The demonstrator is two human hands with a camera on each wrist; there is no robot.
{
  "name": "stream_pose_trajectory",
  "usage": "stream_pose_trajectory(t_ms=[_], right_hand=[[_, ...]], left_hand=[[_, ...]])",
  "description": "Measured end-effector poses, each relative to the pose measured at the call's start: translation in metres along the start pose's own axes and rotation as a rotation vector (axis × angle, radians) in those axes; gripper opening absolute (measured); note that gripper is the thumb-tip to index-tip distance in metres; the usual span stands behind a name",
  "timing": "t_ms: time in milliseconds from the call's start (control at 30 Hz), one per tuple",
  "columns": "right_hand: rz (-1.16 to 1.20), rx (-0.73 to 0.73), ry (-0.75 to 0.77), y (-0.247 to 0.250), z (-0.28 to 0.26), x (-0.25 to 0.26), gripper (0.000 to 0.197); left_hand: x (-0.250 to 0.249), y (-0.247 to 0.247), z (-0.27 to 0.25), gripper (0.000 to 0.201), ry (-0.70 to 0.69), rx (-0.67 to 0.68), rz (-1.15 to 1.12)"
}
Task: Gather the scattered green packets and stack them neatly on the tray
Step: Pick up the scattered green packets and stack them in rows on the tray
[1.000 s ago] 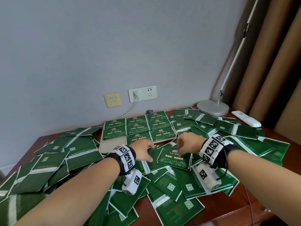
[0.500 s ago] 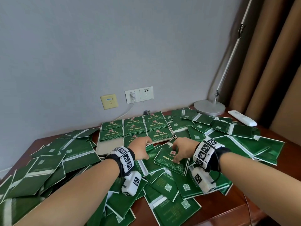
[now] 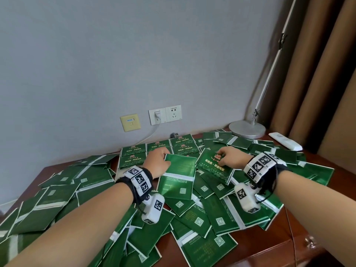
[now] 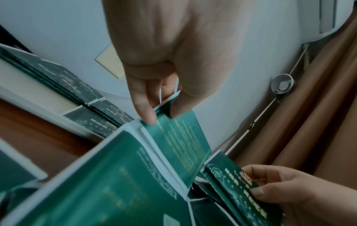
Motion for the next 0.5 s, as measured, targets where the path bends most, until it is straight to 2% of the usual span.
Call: stream_pose_trajectory(t_ms=[167, 300, 400, 467, 500], right_hand=[[0.01, -0.061, -0.031, -0.006, 0.005, -0.009, 0.046], [0.014, -0.162, -0.069, -0.008, 0.004, -0.01, 0.045], [0.025, -0.178, -0.089, -0.007, 0.002, -0.01, 0.047], [0.032, -0.167, -0.09, -0.009, 0.002, -0.009, 0.047], [0.042, -0.157, -0.089, -0.009, 0.002, -0.009, 0.047]], left_hand=[[0.0, 0.004, -0.01, 0.019, 0.061, 0.056, -0.072], [-0.001, 0.005, -0.025, 0.014, -0.007, 0.18, 0.04], [-0.001, 0.002, -0.036, 0.016, -0.06, 0.406, 0.126], [-0.003, 0.001, -0.042, 0.024, -0.076, 0.579, 0.148], [-0.003, 0.0, -0.043, 0.027, -0.07, 0.623, 0.147]])
Point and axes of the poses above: each hand's wrist, its own z-axis towards the middle knuckle, its own y-axis out of the back of the hand, x = y × z, the point moved 1 cm from there along z, towards the middle knuckle, and after that the axes turned 5 degrees about -x, right-handed, at the moved point
